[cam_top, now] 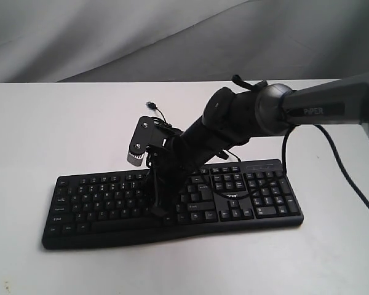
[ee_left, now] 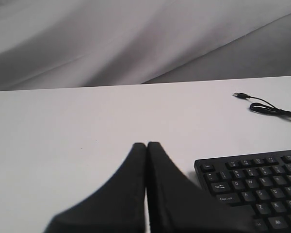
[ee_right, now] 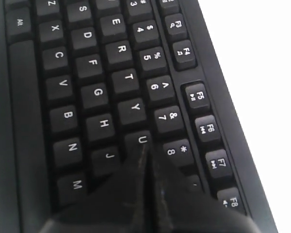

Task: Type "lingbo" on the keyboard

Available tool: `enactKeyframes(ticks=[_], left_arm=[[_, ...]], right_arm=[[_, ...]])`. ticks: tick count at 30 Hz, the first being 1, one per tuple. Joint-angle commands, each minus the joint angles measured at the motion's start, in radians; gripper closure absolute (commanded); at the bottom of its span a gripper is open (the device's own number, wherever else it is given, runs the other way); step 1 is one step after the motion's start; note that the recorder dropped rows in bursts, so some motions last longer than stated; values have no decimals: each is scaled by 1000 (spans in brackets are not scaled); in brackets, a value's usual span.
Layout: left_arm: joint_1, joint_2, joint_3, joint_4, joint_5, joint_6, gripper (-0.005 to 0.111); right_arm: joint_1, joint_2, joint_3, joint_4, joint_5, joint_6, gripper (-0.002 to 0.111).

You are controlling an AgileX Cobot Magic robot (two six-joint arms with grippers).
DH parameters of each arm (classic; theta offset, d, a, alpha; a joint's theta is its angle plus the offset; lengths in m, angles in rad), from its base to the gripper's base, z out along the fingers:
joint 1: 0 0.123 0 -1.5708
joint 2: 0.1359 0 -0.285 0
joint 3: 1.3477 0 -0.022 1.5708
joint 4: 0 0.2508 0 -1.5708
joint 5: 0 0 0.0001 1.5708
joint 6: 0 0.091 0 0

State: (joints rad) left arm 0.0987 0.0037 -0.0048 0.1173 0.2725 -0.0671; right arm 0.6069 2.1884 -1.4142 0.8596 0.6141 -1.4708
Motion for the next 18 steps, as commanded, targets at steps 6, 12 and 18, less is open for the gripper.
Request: enactKeyframes(ticks=[6, 12, 18], left_arm=[[1, -4, 5, 0, -11, -2, 106], [1, -4, 5, 0, -11, -2, 106], [1, -4, 5, 0, -11, -2, 106]], right_arm=[[33, -57, -1, -3, 48, 35, 108], [70, -52, -1, -44, 79, 79, 108], [92, -52, 11, -112, 72, 133, 108]])
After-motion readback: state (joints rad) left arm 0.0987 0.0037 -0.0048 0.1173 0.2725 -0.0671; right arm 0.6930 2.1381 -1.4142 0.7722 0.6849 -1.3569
